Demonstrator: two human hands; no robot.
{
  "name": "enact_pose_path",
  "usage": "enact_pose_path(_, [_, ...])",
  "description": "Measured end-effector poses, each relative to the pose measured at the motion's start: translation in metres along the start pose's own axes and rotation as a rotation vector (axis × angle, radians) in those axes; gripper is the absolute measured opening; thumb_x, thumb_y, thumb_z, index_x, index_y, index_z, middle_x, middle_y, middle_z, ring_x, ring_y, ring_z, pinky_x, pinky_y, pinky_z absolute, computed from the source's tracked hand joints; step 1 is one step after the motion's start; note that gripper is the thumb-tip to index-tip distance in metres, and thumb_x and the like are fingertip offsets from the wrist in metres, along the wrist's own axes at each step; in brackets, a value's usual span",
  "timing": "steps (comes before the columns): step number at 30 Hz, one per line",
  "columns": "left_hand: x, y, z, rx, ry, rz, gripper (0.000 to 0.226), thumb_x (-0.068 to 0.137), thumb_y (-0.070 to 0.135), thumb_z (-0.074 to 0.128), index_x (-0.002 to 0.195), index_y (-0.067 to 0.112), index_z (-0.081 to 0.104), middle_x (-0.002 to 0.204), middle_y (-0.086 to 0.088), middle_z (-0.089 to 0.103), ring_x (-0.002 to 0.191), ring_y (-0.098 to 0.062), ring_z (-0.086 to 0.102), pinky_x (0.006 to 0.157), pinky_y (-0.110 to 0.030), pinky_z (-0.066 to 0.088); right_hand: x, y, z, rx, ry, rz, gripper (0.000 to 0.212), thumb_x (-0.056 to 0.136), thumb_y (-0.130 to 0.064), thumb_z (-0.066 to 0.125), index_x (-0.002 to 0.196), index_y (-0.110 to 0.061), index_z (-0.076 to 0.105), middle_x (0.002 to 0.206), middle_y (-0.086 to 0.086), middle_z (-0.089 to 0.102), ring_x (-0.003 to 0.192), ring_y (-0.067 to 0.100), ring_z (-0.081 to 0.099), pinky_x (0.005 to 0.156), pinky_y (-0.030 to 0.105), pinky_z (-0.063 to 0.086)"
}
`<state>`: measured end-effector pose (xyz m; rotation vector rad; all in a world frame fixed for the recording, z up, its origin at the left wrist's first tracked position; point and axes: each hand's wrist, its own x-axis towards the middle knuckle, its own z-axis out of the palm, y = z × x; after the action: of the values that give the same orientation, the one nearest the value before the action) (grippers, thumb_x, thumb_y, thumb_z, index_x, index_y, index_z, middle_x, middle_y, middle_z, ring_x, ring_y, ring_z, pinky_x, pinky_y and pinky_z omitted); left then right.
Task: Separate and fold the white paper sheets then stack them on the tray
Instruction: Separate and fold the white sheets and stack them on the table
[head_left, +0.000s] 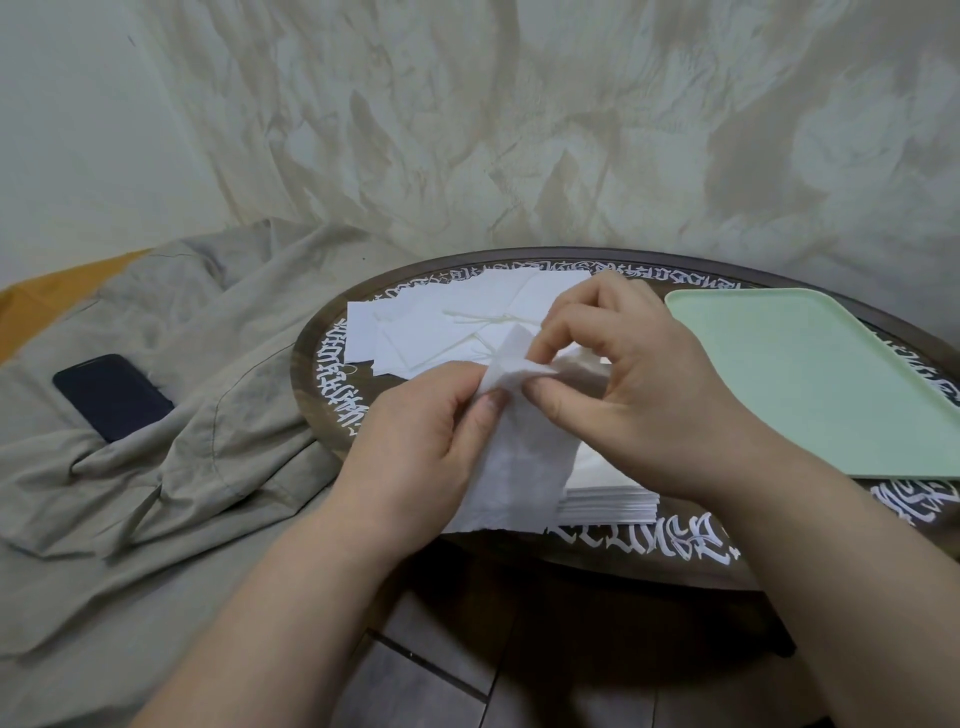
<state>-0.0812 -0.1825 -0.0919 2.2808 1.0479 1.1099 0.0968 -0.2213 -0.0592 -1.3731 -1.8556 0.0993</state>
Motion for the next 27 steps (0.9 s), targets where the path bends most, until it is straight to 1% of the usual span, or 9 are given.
enact_pose_path(4, [-0.002,0.002,-0.002,-0.093,0.064,-0.033,0.028,0.092,0.036,0.051,0.09,0.017,0.071,0.076,0.002,0.067,0.072,-0.014,0.062,0.067,-0.034,0.048,0.001,0.002,-0.004,-0.009,-0.032,0.042,0.004,0.078,-0.035,0.062,0.078,-0.034,0.059,0.084,-0.013,0.055,0.085,0.007,0.041,0.075,0.009,0.032])
enact_pose_path(8, [0.001,0.008,-0.005,-0.354,0.179,-0.136,0.019,0.089,0.041,0.057,0.083,0.03,0.072,0.078,0.016,0.071,0.073,-0.001,0.063,0.067,-0.018,0.05,-0.004,0.003,-0.008,0.093,-0.092,0.071,0.009,0.084,-0.029,0.067,0.076,-0.027,0.063,0.071,-0.007,0.061,0.074,0.008,0.052,0.064,0.016,0.037])
enact_pose_path(10, [0.005,0.007,-0.008,-0.515,0.267,-0.21,0.009,0.088,0.023,0.065,0.093,0.03,0.07,0.078,0.019,0.071,0.072,0.003,0.062,0.067,-0.013,0.048,-0.006,0.003,-0.013,0.176,-0.124,0.084,0.01,0.083,-0.025,0.07,0.075,-0.026,0.065,0.071,-0.008,0.063,0.069,0.006,0.055,0.062,0.016,0.038])
enact_pose_path(11, [0.006,0.006,-0.009,-0.599,0.285,-0.252,0.02,0.086,0.015,0.067,0.101,0.027,0.067,0.078,0.017,0.071,0.071,0.002,0.063,0.066,-0.013,0.049,-0.006,0.003,-0.015,0.242,-0.133,0.096,0.008,0.081,-0.025,0.069,0.073,-0.024,0.066,0.071,-0.009,0.064,0.067,0.005,0.055,0.061,0.015,0.039])
enact_pose_path(14, [0.006,0.0,-0.01,-0.747,0.223,-0.356,0.051,0.077,0.013,0.065,0.126,0.024,0.059,0.095,0.001,0.075,0.085,-0.015,0.071,0.076,-0.033,0.058,-0.005,0.001,-0.019,0.483,-0.145,0.153,0.006,0.076,-0.025,0.066,0.077,-0.019,0.068,0.071,-0.005,0.066,0.067,0.004,0.056,0.064,0.018,0.042])
enact_pose_path(16, [0.004,0.001,-0.009,-0.76,0.14,-0.381,0.049,0.077,0.013,0.065,0.124,0.023,0.064,0.103,-0.004,0.075,0.092,-0.022,0.072,0.083,-0.041,0.057,-0.004,0.001,-0.017,0.507,-0.148,0.164,0.006,0.077,-0.024,0.067,0.078,-0.019,0.068,0.073,-0.003,0.067,0.069,0.006,0.057,0.066,0.02,0.043])
enact_pose_path(20, [0.001,0.006,-0.006,-0.69,0.0,-0.337,0.021,0.082,0.024,0.062,0.095,0.021,0.078,0.095,-0.005,0.077,0.09,-0.02,0.072,0.08,-0.038,0.057,-0.004,0.003,-0.012,0.414,-0.141,0.175,0.016,0.084,-0.011,0.072,0.072,-0.02,0.067,0.065,-0.014,0.06,0.063,-0.001,0.051,0.06,0.01,0.037])
enact_pose_path(23, [0.001,0.008,-0.008,-0.661,-0.067,-0.294,0.021,0.086,0.027,0.061,0.096,0.021,0.079,0.097,-0.003,0.077,0.096,-0.018,0.071,0.085,-0.033,0.055,-0.005,0.004,-0.012,0.398,-0.135,0.183,0.017,0.084,-0.011,0.072,0.072,-0.022,0.067,0.067,-0.015,0.061,0.065,-0.001,0.053,0.062,0.01,0.037])
enact_pose_path(27, [0.0,0.012,-0.008,-0.666,-0.099,-0.271,0.021,0.088,0.025,0.062,0.101,0.016,0.077,0.098,-0.002,0.077,0.093,-0.011,0.07,0.081,-0.023,0.056,-0.005,0.005,-0.013,0.449,-0.148,0.18,0.005,0.076,-0.027,0.067,0.077,-0.022,0.069,0.071,-0.01,0.065,0.069,0.0,0.056,0.064,0.013,0.041])
